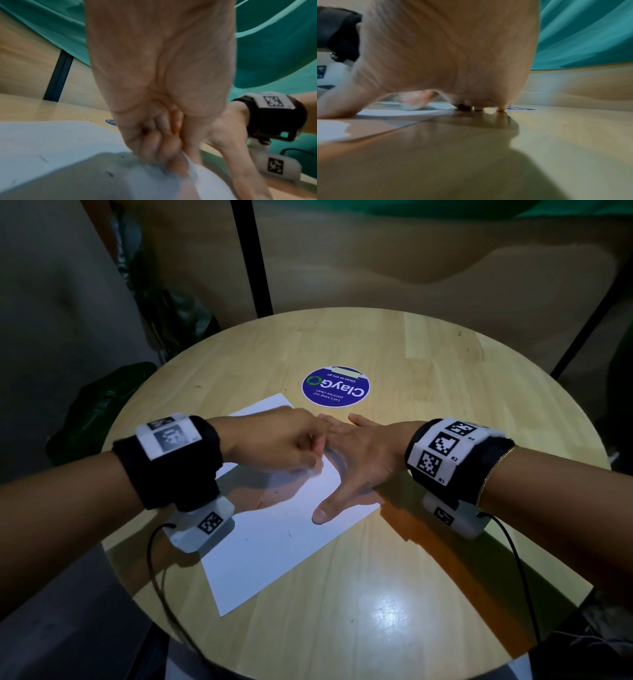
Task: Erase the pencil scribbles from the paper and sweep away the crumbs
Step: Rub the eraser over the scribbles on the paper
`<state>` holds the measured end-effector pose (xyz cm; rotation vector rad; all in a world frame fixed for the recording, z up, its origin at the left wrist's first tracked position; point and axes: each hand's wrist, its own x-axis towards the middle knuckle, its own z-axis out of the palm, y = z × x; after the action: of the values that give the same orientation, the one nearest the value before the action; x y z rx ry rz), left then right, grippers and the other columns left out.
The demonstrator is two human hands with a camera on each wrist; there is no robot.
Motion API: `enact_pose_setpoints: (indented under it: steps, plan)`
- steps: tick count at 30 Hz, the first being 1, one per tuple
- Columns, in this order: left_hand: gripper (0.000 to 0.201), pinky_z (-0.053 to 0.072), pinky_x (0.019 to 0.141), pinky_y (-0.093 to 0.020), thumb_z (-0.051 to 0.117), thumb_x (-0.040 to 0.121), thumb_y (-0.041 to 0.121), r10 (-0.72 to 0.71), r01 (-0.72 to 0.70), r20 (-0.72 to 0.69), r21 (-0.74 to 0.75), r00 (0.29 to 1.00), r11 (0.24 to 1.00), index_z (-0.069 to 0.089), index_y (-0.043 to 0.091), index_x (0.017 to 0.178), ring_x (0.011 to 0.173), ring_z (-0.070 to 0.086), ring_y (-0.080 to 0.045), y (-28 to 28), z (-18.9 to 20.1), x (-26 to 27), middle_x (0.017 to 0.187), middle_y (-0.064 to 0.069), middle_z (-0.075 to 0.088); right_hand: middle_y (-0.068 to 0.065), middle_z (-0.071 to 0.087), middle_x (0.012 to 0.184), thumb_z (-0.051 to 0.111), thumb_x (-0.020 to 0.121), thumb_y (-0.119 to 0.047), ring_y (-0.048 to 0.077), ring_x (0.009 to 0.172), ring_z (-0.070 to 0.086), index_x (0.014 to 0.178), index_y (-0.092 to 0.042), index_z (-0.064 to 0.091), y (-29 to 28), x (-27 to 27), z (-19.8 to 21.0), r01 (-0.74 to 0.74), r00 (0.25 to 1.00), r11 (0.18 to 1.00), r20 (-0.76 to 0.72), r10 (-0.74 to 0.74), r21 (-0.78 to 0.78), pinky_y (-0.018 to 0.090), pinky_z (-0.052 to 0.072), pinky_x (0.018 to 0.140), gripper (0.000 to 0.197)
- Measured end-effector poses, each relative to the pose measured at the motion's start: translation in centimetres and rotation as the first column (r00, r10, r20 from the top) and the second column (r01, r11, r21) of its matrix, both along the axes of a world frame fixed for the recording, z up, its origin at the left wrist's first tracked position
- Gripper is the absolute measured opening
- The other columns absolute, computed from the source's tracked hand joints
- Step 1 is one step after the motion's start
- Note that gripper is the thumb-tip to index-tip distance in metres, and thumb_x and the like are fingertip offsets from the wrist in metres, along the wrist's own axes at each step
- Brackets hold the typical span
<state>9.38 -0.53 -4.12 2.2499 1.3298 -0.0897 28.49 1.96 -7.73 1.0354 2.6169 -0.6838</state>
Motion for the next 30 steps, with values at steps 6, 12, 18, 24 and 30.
enact_pose_setpoints:
  steps: [6,12,18,24,30]
  plan:
    - [0.007,0.048,0.072,-0.023,0.071,0.1,0.019,-0.024,0.023,0.01,0.088,1.0,0.996,0.067,0.017,0.094,0.075,0.064,-0.003,0.7,0.0,-0.8,0.081,0.004,0.076,-0.021,-0.007,0.176,0.071,0.062,-0.096,0.005,0.162,-0.013,0.163,-0.051,0.007,0.0,0.1,0.0,0.018,1.0,1.0,-0.007,-0.018,-0.01,0.052,-0.015,0.129,0.128]
    - [0.012,0.047,0.066,-0.016,0.073,0.1,0.017,-0.14,0.134,-0.038,-0.133,0.989,0.982,0.068,0.022,0.09,0.07,0.065,-0.006,-0.2,0.6,-1.1,0.076,0.004,0.075,-0.017,-0.023,0.175,0.069,0.061,-0.098,0.003,0.159,-0.026,0.167,-0.045,-0.01,0.2,0.0,-0.2,0.018,0.998,1.0,0.063,-0.018,0.008,0.049,-0.018,0.128,0.142]
    - [0.017,0.046,0.067,-0.017,0.072,0.1,0.017,-0.121,0.122,0.016,-0.062,0.993,0.991,0.064,0.024,0.087,0.069,0.063,-0.004,0.0,0.2,-1.5,0.076,0.005,0.074,-0.019,-0.019,0.176,0.07,0.058,-0.099,0.003,0.159,-0.024,0.165,-0.05,0.001,0.2,0.0,-0.2,0.019,0.999,1.0,0.028,-0.019,-0.003,0.051,-0.017,0.128,0.136]
    - [0.01,0.042,0.067,-0.011,0.07,0.101,0.02,-0.08,0.084,-0.039,0.102,0.996,0.991,0.066,0.025,0.093,0.076,0.062,0.001,0.5,0.0,-1.2,0.079,0.007,0.072,-0.02,-0.01,0.177,0.074,0.061,-0.095,0.005,0.162,-0.015,0.161,-0.053,0.006,0.3,-0.1,0.0,0.025,1.0,0.999,0.001,-0.025,-0.028,0.053,-0.016,0.128,0.128]
    - [0.017,0.048,0.067,-0.017,0.072,0.101,0.021,-0.152,0.149,-0.017,-0.132,0.988,0.98,0.066,0.03,0.088,0.071,0.064,-0.005,-1.8,0.5,-1.6,0.08,0.002,0.075,-0.016,-0.026,0.175,0.066,0.065,-0.097,0.004,0.159,-0.025,0.169,-0.036,-0.015,0.5,0.0,0.0,0.016,0.994,1.0,0.106,-0.018,0.024,0.049,-0.016,0.129,0.145]
